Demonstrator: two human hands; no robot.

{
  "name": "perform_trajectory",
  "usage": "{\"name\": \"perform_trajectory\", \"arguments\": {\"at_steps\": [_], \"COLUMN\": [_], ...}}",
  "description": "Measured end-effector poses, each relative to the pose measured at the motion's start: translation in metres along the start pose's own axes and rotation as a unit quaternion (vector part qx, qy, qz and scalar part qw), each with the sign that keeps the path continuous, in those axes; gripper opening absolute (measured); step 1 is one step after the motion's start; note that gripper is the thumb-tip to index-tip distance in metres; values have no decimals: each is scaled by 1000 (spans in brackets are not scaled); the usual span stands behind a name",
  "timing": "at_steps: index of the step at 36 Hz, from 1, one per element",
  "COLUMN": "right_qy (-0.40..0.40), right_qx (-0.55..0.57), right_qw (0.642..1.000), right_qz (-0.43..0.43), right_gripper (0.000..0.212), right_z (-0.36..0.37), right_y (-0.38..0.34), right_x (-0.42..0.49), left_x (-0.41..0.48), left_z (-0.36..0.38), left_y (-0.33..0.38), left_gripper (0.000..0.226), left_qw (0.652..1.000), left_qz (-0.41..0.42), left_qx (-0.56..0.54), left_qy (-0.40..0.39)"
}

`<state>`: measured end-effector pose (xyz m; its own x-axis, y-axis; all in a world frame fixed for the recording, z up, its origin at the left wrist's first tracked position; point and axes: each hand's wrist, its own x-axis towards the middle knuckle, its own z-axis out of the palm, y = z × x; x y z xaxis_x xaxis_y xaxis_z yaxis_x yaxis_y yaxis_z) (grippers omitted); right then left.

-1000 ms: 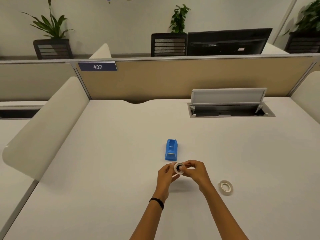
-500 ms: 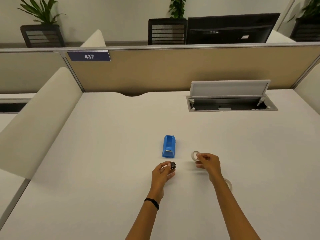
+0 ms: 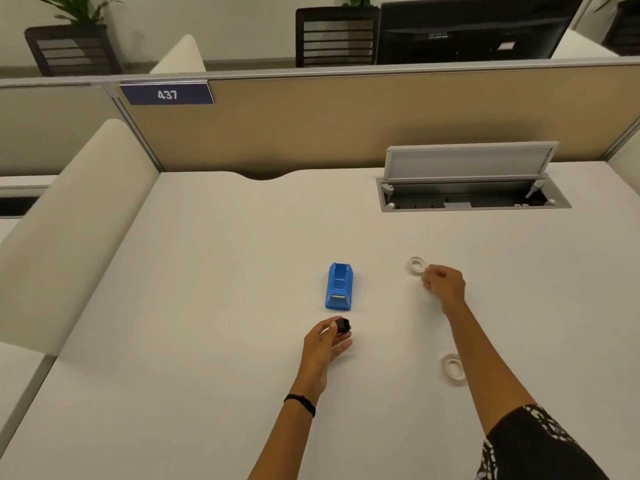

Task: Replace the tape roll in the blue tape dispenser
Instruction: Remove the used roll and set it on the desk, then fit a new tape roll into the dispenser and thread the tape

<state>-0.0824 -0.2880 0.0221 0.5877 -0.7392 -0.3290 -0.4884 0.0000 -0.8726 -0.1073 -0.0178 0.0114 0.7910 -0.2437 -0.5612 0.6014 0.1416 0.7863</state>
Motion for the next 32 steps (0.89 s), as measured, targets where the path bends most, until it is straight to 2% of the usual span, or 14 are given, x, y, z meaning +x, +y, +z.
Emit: {"name": "perform_trajectory", "arguments": {"at_steps": [10,18,22,28,32], "right_qy": [-9,-103,-104,-140,-116], "right_qx": [-61,-148,-153,-237,-273], "right_qw": [995,981,978,953,945], "right_qz": [-75,-70,-93,-125,-135], "right_gripper": [19,17,17,39,49], "right_z": [-45,-88,-93,-88,-79], "right_y": [-2,47,61,79,88], "right_x": [-41,-86,-101,-108,-122], "left_x": [-5,-20,-25,-30,-38], "left_z": [1,4,6,7,6], "left_y": [-2,-1,1,-1,-2], "left_gripper": [25,20,21,22,20], "left_qw": [1000,998,997,997,996], "left_qz": [17,25,27,29,40], "left_qx": [-8,14,27,30,26], "left_qy": [-11,-48,-66,-68,-78]}}
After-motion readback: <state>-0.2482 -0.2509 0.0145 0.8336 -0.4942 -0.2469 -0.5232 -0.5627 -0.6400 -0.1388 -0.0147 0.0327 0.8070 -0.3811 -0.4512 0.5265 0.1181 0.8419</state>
